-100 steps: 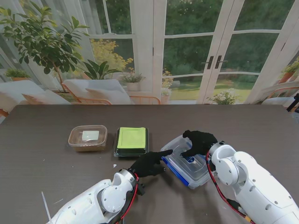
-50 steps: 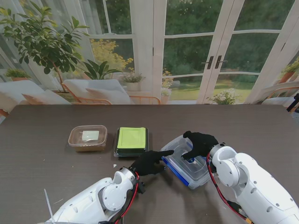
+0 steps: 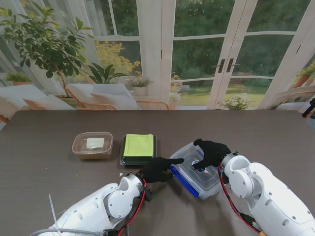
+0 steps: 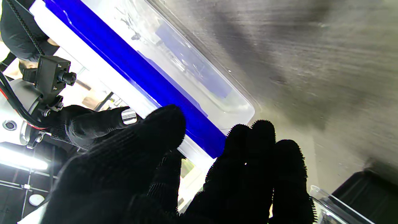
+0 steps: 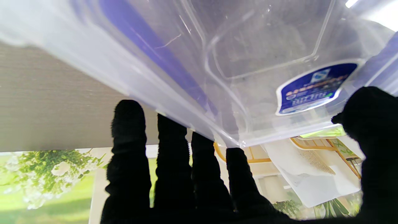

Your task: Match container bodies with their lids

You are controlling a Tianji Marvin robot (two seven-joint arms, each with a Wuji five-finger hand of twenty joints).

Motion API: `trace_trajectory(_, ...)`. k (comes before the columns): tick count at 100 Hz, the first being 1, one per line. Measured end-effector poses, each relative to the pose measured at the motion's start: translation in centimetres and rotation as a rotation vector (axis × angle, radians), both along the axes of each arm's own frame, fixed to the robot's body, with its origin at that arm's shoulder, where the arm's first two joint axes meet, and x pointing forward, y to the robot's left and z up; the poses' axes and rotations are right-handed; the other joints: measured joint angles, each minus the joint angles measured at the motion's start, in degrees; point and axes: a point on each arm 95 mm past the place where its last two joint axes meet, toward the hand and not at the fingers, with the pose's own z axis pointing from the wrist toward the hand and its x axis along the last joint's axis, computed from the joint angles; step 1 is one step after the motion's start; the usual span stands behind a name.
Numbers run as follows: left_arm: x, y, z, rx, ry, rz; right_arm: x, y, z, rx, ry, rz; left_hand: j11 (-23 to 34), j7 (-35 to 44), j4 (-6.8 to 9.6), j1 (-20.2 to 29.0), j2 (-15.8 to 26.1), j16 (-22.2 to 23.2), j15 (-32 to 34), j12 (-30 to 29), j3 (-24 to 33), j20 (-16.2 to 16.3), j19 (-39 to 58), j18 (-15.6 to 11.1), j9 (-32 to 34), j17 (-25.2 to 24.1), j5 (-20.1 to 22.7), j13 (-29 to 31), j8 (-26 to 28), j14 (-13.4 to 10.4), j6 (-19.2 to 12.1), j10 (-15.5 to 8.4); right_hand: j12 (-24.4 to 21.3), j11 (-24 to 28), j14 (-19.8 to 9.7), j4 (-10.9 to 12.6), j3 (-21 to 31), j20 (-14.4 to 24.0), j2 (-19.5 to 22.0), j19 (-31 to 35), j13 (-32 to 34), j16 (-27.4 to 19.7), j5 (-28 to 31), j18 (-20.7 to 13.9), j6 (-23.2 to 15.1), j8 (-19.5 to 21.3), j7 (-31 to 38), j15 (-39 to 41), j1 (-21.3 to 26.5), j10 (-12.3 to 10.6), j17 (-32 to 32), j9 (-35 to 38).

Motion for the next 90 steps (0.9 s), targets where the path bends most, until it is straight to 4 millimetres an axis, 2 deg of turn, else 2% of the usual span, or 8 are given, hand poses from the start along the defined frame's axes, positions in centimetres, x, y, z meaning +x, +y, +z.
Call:
trace_trajectory(4, 0.12, 0.02, 0.00, 0.003, -0.002, -0.005, 0.00, -0.02, -0.02, 0.001, 0.001, -0.001, 0.0, 0.0, 0.00, 0.0, 0.0, -0.4, -0.1, 0.0, -0.3, 0.0, 0.0, 0.0, 0.1, 0.0, 0.0, 0.1, 0.0, 0.0, -0.1, 0.0, 0.0, 0.0, 0.0, 0.0, 0.0, 0.0, 0.0, 0.0, 0.0, 0.0, -0.4, 0.0, 0.2, 0.0, 0.0, 0.0, 0.0, 0.1, 0.0, 0.0)
trace_trajectory(10, 0.29, 0.06, 0.00, 0.007, -0.003, -0.012, 0.00, -0.08, -0.08, 0.002, 0.003, -0.003, 0.0, 0.0, 0.15, 2.3, 2.3, -1.8, -1.2, -0.5, -10.6, -0.4, -0.3, 0.0, 0.3, 0.8, 0.0, 1.8, 0.0, -0.6, -0.3, -0.1, 0.0, 0.0, 0.0, 0.0, 0.0, 0.0, 0.0, 0.0, 0.0, 0.0, -1.0, 0.0, 0.2, 0.0, 0.0, 0.0, 0.0, 0.2, 0.0, 0.0)
trace_trajectory(16, 0.42, 0.08, -0.02, 0.003, -0.002, -0.015, -0.01, -0.13, -0.13, 0.001, 0.004, -0.004, 0.0, 0.0, 0.17, 2.3, 3.0, -3.2, -2.1, -1.4, -14.4, -1.1, -1.0, -0.4, 0.6, 1.7, 0.1, 2.3, 0.0, -0.9, -0.4, -0.2, 0.0, 0.0, 0.0, 0.0, 0.0, 0.0, 0.0, 0.0, 0.0, 0.0, -1.5, 0.0, 0.2, 0.0, 0.0, 0.0, 0.0, 0.2, 0.0, 0.0)
trace_trajectory(23, 0.46, 0.10, -0.08, -0.003, -0.001, -0.019, -0.01, -0.18, -0.20, 0.000, 0.006, -0.005, 0.0, 0.0, -0.43, 2.0, 1.7, -4.0, -2.6, -2.1, -3.0, -1.7, -1.4, -0.7, 0.6, 2.4, 0.1, 2.6, 0.0, -1.2, -0.4, -0.2, 0.0, 0.0, 0.0, 0.0, 0.0, 0.0, 0.0, 0.0, 0.0, 0.0, -2.0, 0.0, 0.2, 0.0, 0.0, 0.0, 0.0, 0.2, 0.0, 0.0)
trace_trajectory(30, 0.46, 0.03, -0.12, 0.000, -0.007, -0.027, -0.02, -0.25, -0.52, -0.002, 0.016, -0.006, -0.9, -0.4, -0.43, 0.2, 1.0, -4.1, -3.0, -2.2, 0.7, -1.9, -1.8, -1.3, 0.6, 2.7, 0.1, 2.7, -0.3, -1.6, -0.1, -0.4, -0.3, -0.1, 0.0, 0.0, -0.2, 0.0, 0.0, 0.0, -0.6, 0.0, -2.2, 0.0, 0.6, -0.3, -0.1, 0.0, -0.2, 1.3, -0.3, 0.0)
trace_trajectory(44, 0.41, 0.04, -0.08, 0.060, -0.062, -0.057, -0.01, -0.31, -0.65, 0.003, 0.020, -0.010, -1.2, -3.2, -0.43, -0.4, 1.0, -4.8, -3.5, -2.2, 1.5, -2.5, -2.1, -1.5, 0.3, 2.7, -0.9, 2.7, -0.5, -1.8, 0.4, -0.3, -0.2, -0.1, 0.0, 0.0, -0.2, 0.0, 0.0, 0.0, -0.1, 0.0, -2.8, 0.0, 0.6, -0.4, -0.3, 0.0, -0.5, 1.3, 0.0, 0.0)
trace_trajectory(56, 0.28, 0.23, 0.08, 0.087, -0.090, -0.074, -0.03, -0.25, -0.67, 0.008, 0.021, -0.010, -1.2, -4.8, -0.43, -0.4, 1.1, -5.2, -3.7, -2.3, -5.2, -2.8, -2.4, -1.6, 0.2, 2.7, -1.0, 2.7, -0.6, -1.9, 0.8, -0.3, -0.2, -0.1, 0.0, 0.0, -0.2, 0.0, 0.0, 0.0, -0.1, 0.0, -2.8, 0.0, 0.6, -0.4, -0.3, 0.0, -0.5, 1.5, 0.0, 0.0)
trace_trajectory(90, -0.22, 0.76, 0.52, 0.210, -0.179, -0.193, 0.01, -0.03, -0.68, 0.012, 0.026, -0.008, -2.0, -10.8, -0.43, -6.2, 0.4, -5.3, -5.7, -4.2, 0.9, -3.6, -4.4, -2.2, -2.3, 0.4, -5.8, 0.0, -2.0, -2.0, 3.1, -0.4, -0.2, -0.1, 0.0, 0.0, -0.3, 0.0, 0.0, 0.0, -0.1, 0.0, -2.8, 0.0, 0.5, -0.4, -0.2, 0.0, -0.1, 2.0, 0.0, 0.0)
